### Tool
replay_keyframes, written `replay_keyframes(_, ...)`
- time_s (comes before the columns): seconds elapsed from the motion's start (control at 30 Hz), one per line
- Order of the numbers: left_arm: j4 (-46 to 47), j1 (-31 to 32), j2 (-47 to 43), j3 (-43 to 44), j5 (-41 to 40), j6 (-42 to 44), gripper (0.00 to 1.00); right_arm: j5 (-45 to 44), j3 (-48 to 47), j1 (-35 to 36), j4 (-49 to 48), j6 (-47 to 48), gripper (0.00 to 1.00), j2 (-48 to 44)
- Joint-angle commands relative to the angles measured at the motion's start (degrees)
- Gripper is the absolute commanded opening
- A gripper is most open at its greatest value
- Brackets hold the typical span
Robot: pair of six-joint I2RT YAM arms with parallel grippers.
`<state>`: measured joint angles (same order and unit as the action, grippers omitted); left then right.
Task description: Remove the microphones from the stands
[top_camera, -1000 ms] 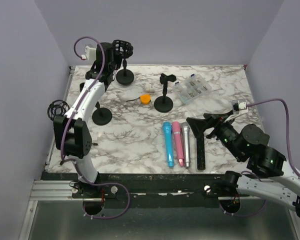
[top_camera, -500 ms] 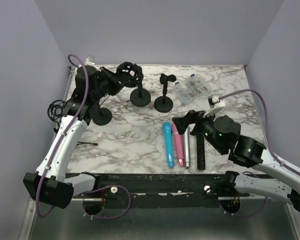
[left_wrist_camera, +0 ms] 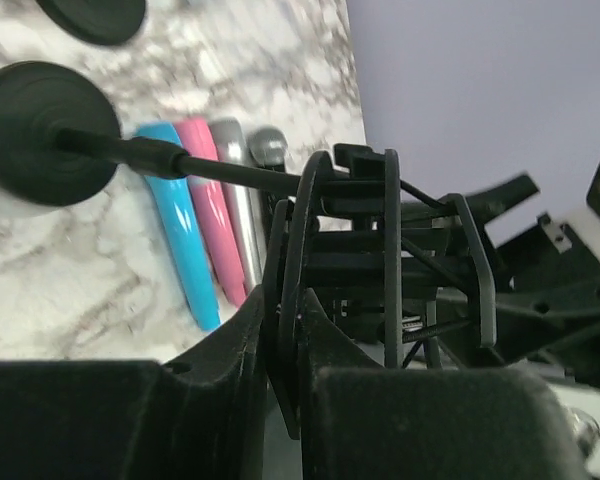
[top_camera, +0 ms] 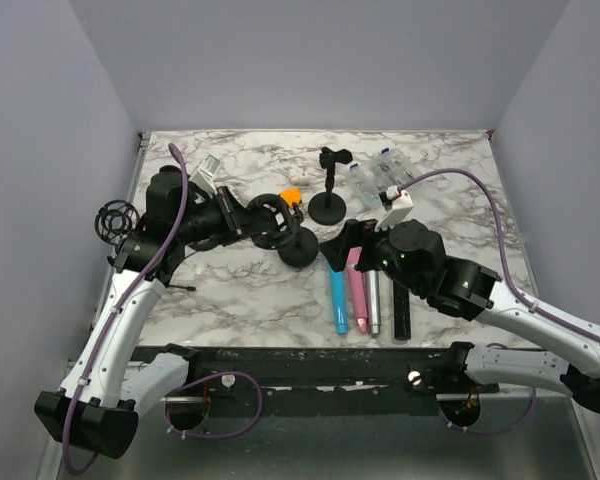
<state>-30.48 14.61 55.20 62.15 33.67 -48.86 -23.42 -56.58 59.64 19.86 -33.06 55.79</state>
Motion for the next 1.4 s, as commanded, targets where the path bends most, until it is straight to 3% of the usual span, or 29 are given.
replay_keyframes(0.0, -1.91, -0.27, -1.25, 0.11, 12.4, 5.71, 0.0, 7.6, -4.41, 0.22, -0.69, -3.94, 1.0, 3.21)
replay_keyframes(0.13, -4.67, -0.55, -0.95, 0.81, 12.35, 6.5, 0.0, 10.51, -7.0, 0.24, 0.51, -5.48, 1.0, 6.82)
replay_keyframes(0.47, -0.37, -2.76, 2.45, -3.07, 15.04, 3.19, 0.12, 11.73, -11.92, 0.3, 1.45, -5.75, 1.0, 15.1)
replay_keyframes(0.53, -0.22, -3.24, 1.89, -3.97, 12.75, 3.23, 0.22, 10.36, -11.94, 0.19, 1.52, -6.21, 1.0, 15.23)
replay_keyframes(0.63, 0.31, -3.62, 1.17, -4.92, 10.56, 3.43, 0.45, 8.8, -11.2, -0.11, 1.06, -5.98, 1.0, 14.76)
replay_keyframes(0.73, 0.86, -3.8, 1.43, -5.17, 10.78, 3.54, 0.57, 9.06, -10.77, -1.49, 1.11, -6.03, 1.0, 14.94)
replay_keyframes(1.0, 2.24, -4.06, -0.1, -5.64, 10.06, 5.29, 0.73, 19.68, -10.53, -9.01, -1.12, -7.19, 1.0, 14.79)
replay_keyframes(1.37, -1.48, -4.58, -5.22, -4.22, 3.58, 13.32, 0.83, 33.35, -13.02, -13.21, -6.48, -9.97, 0.98, 19.28)
